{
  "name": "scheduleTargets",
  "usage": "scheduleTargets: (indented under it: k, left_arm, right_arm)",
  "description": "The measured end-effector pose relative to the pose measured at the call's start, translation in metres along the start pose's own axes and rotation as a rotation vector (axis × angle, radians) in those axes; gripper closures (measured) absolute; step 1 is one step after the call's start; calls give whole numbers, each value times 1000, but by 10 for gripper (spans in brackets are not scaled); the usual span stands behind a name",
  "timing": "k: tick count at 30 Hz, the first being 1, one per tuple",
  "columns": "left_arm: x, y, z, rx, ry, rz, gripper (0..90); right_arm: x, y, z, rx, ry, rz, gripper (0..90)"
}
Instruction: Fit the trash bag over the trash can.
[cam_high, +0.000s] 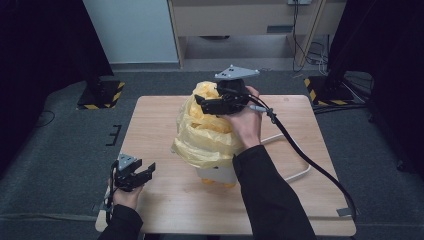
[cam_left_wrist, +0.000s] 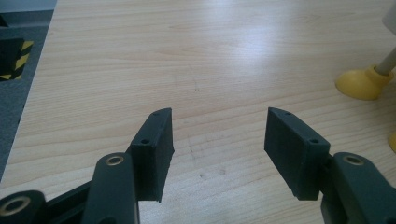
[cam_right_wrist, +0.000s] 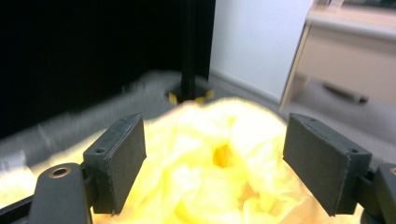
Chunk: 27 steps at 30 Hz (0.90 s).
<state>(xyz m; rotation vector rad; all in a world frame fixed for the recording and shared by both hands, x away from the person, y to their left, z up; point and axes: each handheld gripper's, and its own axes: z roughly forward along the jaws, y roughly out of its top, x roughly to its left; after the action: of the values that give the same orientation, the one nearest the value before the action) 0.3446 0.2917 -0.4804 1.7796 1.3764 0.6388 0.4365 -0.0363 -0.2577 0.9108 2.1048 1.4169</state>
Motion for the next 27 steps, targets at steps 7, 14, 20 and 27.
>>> scheduleTargets:
  k: [7, 14, 20, 27]
  left_arm:
    - [-1, 1, -2, -9, -1, 0, 416]
    - [-1, 1, -2, -11, 1, -4, 416]
    - [-1, 1, -2, -12, 2, 0, 416]
    - [-2, 1, -2, -12, 1, 1, 415]
  right_arm:
    - [3, -14, 17, 159, 52, -67, 186]
    - [8, -13, 9, 118, 51, -98, 203]
    - [12, -10, 3, 42, 47, -110, 203]
    - [17, -9, -7, 27, 69, -83, 241]
